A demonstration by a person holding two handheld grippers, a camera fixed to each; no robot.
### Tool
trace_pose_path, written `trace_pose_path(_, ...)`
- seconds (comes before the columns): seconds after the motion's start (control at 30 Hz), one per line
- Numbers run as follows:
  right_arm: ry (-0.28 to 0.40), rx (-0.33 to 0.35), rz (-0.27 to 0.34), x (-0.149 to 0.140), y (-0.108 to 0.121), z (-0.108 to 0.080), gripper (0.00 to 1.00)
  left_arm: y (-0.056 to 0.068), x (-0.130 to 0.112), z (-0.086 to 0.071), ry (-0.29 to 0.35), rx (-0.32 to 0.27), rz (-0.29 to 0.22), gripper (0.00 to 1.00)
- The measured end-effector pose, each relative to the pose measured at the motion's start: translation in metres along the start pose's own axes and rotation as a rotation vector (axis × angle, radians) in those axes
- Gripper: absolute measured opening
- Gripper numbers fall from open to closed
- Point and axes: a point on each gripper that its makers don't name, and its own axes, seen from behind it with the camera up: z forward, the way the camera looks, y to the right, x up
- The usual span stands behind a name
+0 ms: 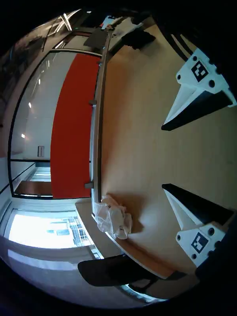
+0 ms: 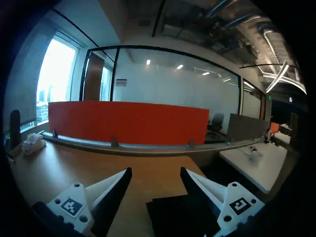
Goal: Fold towel
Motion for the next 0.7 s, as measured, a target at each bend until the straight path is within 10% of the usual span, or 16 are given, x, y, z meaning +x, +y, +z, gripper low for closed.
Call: trace_pose_path(0.7, 0.043, 0.135, 0.012, 0.023, -0.106, -0.014, 0.95, -0.008, 0.124, 0.011, 0.29, -0.009, -0.045, 1.0)
